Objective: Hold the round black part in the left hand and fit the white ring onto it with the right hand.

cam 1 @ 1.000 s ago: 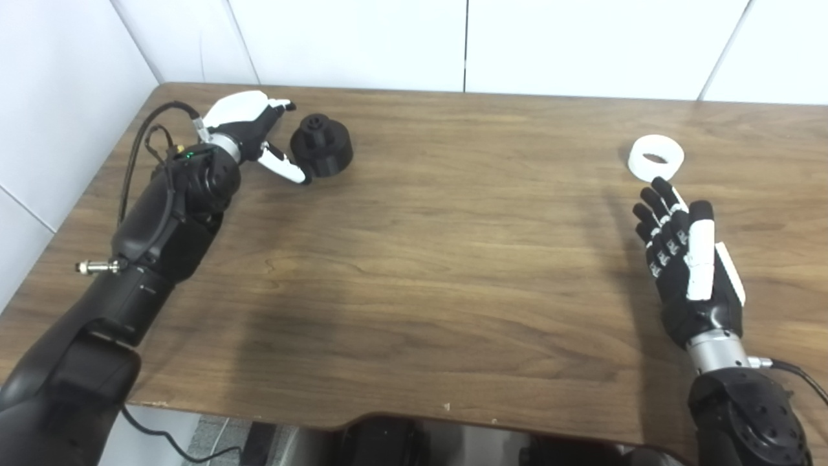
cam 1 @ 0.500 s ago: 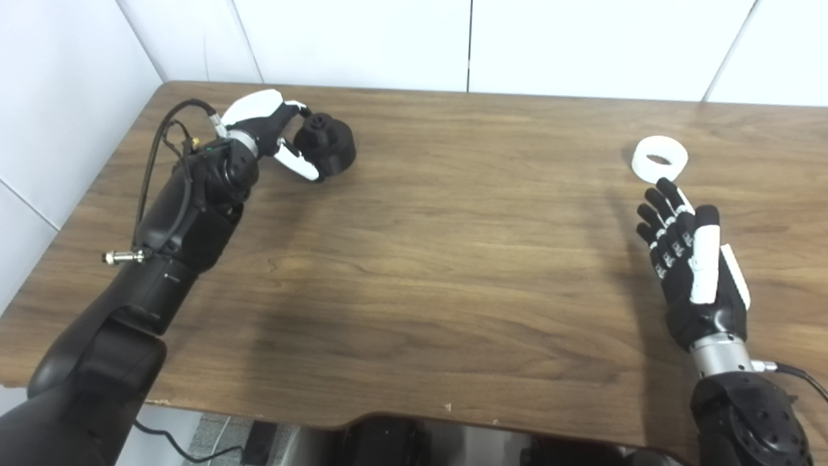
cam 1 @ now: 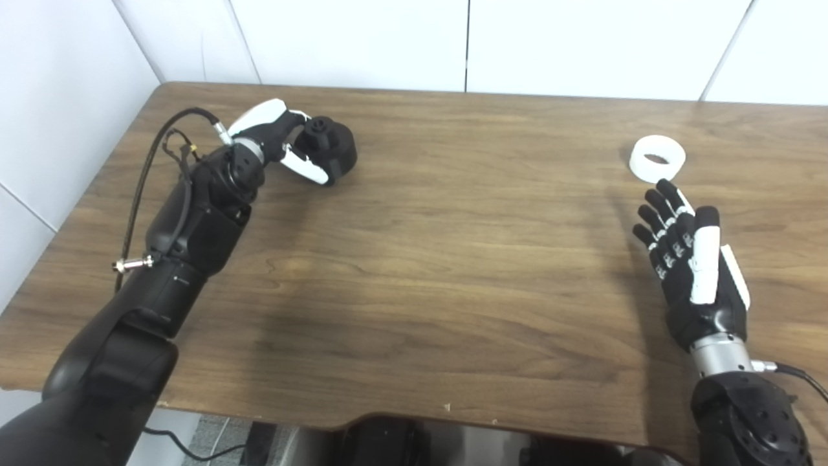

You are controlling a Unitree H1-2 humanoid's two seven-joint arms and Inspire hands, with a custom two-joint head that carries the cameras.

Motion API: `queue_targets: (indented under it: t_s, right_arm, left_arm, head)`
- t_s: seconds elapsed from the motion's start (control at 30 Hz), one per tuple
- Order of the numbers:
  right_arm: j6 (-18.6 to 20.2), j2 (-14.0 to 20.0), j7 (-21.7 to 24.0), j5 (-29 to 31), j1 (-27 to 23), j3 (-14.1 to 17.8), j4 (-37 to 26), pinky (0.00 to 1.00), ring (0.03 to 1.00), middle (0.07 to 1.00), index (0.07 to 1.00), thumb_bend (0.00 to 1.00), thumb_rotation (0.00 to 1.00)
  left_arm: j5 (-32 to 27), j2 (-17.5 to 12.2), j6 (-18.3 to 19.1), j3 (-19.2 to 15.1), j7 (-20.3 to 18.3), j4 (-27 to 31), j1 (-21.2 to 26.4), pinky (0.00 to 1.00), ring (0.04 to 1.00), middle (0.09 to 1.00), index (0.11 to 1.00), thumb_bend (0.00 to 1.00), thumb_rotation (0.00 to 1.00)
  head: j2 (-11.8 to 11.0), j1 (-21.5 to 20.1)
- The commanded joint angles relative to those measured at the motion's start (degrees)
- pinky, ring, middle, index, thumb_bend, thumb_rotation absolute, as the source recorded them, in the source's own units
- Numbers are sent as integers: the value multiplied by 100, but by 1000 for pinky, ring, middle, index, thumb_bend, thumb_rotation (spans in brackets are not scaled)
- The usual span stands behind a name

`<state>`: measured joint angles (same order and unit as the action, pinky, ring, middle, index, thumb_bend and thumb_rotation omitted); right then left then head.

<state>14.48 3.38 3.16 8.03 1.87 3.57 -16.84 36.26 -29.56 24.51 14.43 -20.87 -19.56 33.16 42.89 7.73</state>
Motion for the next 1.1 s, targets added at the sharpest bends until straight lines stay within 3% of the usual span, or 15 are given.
queue_targets:
  t_s: [0.0,0.3,0.53,1.07]
  right_arm:
    - [-328,55,72,56,-31,27,-66,931,942,940,936,672,1000]
    - [-249,56,105,68,-32,50,-119,952,951,942,936,681,1000]
    - [-209,74,113,60,-24,55,-173,945,951,941,934,681,1000]
    - [-86,128,100,0,-86,30,-242,930,952,944,941,684,1000]
  left_arm:
    - [116,-146,-77,-8,213,59,338,942,1000,940,809,898,256]
    - [114,-121,-290,60,491,-1,295,845,973,913,773,866,230]
    - [53,-129,-581,34,735,3,211,843,967,889,716,837,184]
    - [29,-92,-470,-13,651,342,19,840,970,885,676,839,122]
  head:
    - [-2,2]
    - [10,-17]
    - [28,-22]
    - [80,-53]
